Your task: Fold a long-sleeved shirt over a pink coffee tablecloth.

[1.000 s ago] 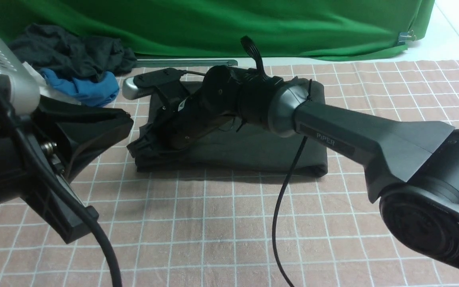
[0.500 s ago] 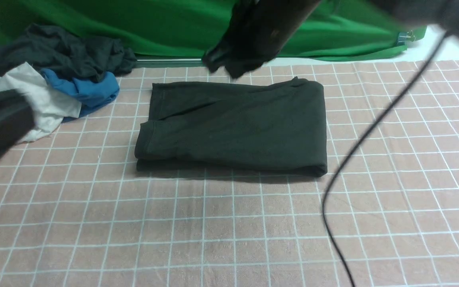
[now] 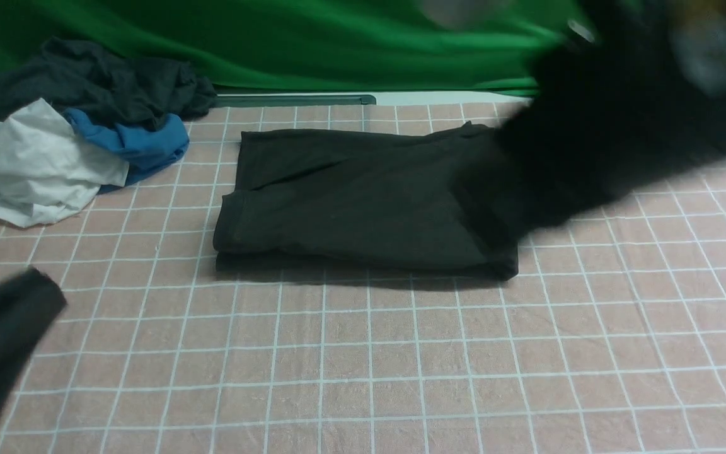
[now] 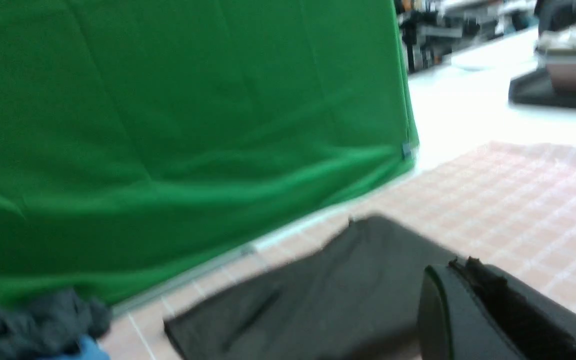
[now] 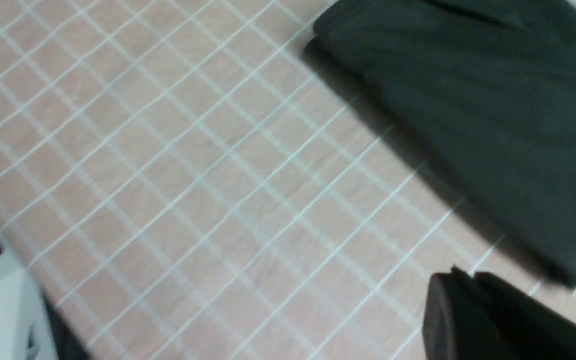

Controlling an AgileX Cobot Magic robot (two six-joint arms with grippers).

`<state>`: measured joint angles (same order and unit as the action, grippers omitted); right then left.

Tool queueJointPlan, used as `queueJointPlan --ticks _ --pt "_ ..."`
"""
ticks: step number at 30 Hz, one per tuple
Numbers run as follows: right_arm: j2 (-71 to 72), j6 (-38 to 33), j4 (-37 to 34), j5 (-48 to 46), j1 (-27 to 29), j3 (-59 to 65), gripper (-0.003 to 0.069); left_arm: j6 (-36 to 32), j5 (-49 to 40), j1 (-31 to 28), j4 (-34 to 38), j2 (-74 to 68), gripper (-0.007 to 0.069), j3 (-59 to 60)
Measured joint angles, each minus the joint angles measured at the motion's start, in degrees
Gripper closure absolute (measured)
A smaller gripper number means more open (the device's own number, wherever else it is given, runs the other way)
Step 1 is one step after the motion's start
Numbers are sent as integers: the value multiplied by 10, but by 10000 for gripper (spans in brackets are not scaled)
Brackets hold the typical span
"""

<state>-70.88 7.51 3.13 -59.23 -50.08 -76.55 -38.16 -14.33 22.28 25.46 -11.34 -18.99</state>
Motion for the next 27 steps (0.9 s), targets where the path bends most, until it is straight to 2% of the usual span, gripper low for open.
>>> queueJointPlan --ticks 7,18,22,24,26,27 --pt "146 9 0 10 -3 130 620 -7 -1 0 0 0 608 50" --pt "251 5 19 25 8 148 600 -7 -1 0 -1 0 608 94" --pt "285 -28 0 54 107 177 635 -7 0 0 -1 0 607 97" --pt "323 -70 -31 113 193 240 642 -7 0 0 -1 0 607 97" --pt "345 -86 -50 146 228 277 643 -7 0 0 -1 0 607 97" --pt "386 -107 -71 209 283 343 645 -7 0 0 -1 0 607 97"
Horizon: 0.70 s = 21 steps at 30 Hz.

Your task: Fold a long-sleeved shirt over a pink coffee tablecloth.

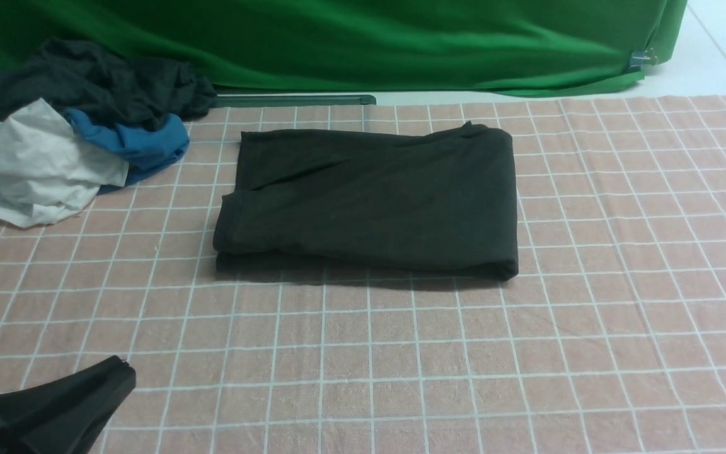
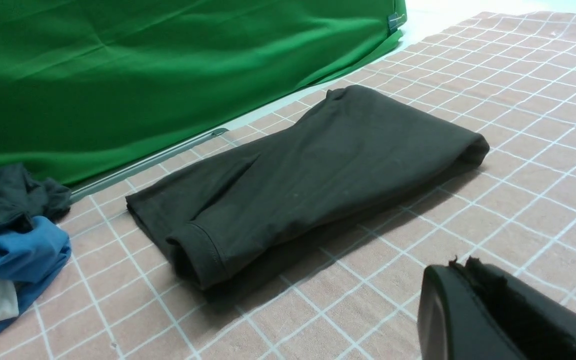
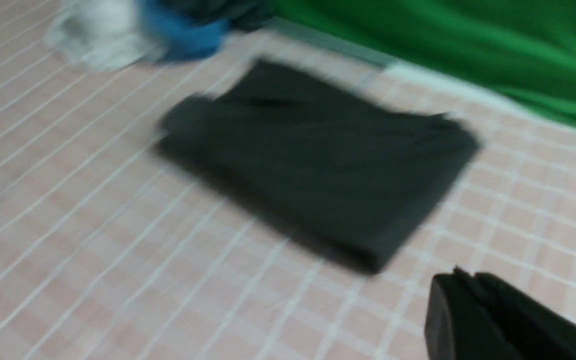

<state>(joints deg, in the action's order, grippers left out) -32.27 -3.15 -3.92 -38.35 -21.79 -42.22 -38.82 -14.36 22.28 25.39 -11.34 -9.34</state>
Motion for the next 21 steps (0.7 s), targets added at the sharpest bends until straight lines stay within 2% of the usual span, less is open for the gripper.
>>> queueJointPlan --ticks 5,8,14,21 --pt "142 -13 -15 201 124 197 644 0 0 0 0 0 606 0" --pt "225 -16 -17 261 175 301 644 0 0 0 0 0 606 0" --pt "300 -18 -18 277 196 402 644 0 0 0 0 0 606 0" --pt "321 -18 -18 270 196 427 644 0 0 0 0 0 606 0"
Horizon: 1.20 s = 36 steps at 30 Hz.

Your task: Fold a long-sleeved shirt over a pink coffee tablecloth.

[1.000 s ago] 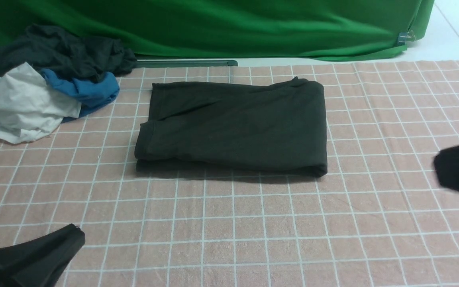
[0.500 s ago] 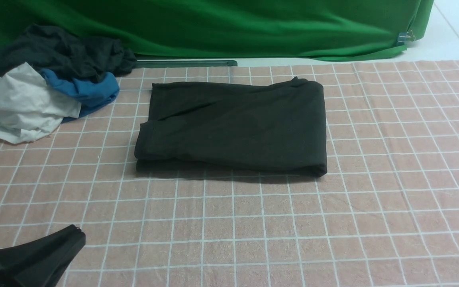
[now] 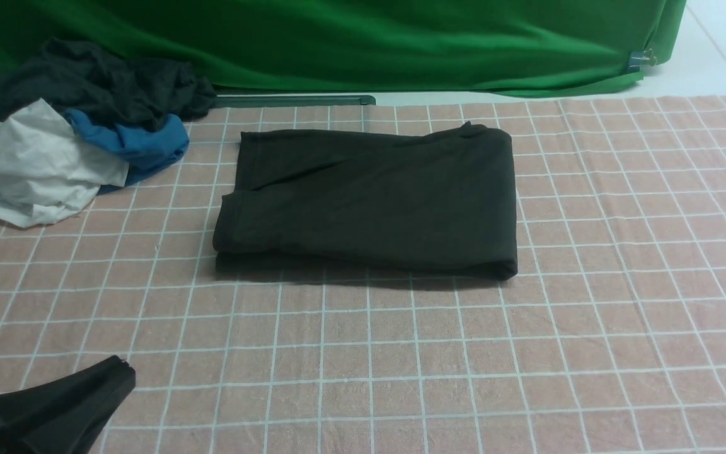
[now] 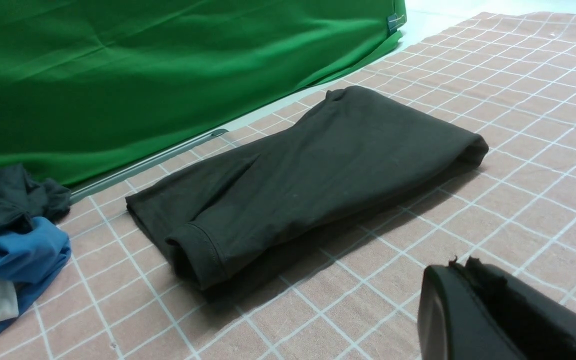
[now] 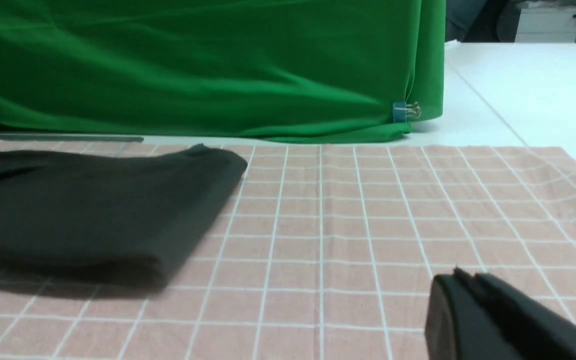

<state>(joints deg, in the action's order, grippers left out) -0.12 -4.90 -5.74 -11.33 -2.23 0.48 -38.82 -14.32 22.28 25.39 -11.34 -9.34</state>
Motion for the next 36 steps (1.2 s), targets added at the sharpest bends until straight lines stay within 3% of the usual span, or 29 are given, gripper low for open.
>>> queueJointPlan --ticks 36 --pt "2 0 0 -28 0 0 585 4 13 -17 -1 17 606 0"
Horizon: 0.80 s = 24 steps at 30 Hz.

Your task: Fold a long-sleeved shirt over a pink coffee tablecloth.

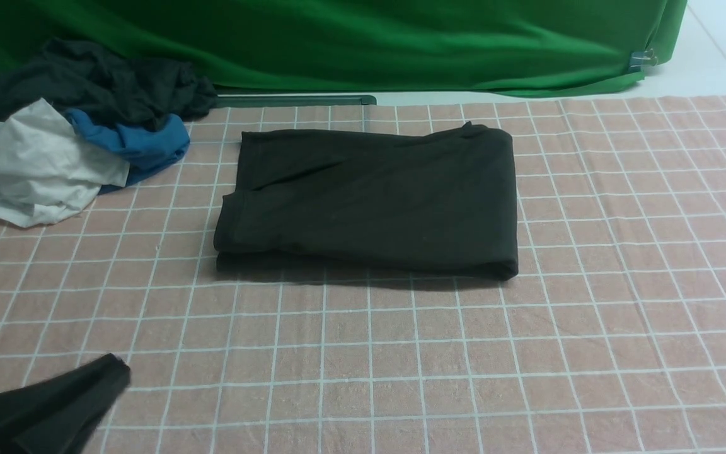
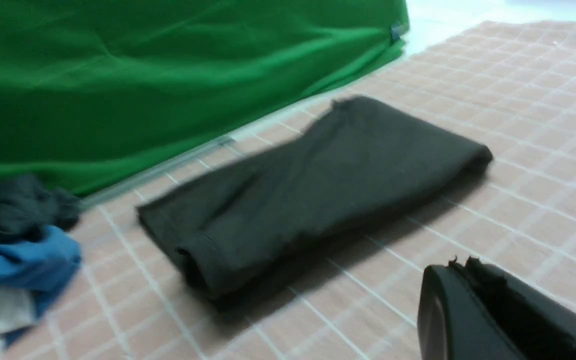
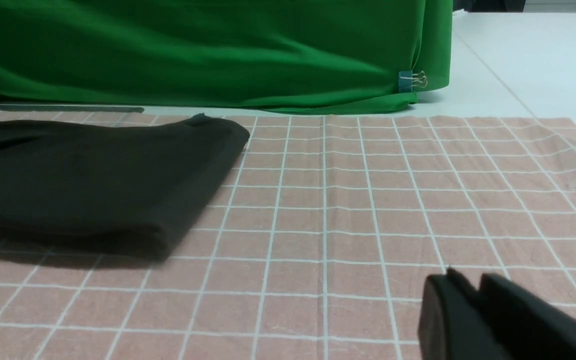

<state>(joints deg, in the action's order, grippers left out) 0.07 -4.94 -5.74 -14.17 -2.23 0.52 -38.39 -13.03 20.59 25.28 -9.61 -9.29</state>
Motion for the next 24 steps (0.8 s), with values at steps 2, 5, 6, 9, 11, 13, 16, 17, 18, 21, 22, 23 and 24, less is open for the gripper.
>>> queueJointPlan --ticks 2,5,6,9,11,13,16,17,18,21,22,23,24 --pt "0 0 0 0 0 0 580 19 24 -36 -1 11 606 0" --pt "0 0 0 0 0 0 576 40 44 -121 -1 38 606 0" --pt "0 0 0 0 0 0 576 41 43 -141 -1 49 606 0" --pt "0 0 0 0 0 0 569 43 24 -197 1 82 606 0" --pt "0 0 0 0 0 0 561 44 6 -226 2 93 606 1" --pt "0 0 0 0 0 0 556 44 3 -238 10 96 606 7" --pt "1 0 0 0 0 0 546 44 0 -242 36 97 606 33" --pt "1 0 0 0 0 0 545 44 0 -242 42 97 606 42" --pt "1 0 0 0 0 0 543 44 -1 -242 48 97 606 48" --pt "1 0 0 0 0 0 536 44 2 -242 57 97 606 65" --pt "1 0 0 0 0 0 535 44 5 -242 61 97 606 71" --pt "1 0 0 0 0 0 533 44 8 -242 66 97 606 80" --pt "1 0 0 0 0 0 531 47 12 -242 67 97 606 87"
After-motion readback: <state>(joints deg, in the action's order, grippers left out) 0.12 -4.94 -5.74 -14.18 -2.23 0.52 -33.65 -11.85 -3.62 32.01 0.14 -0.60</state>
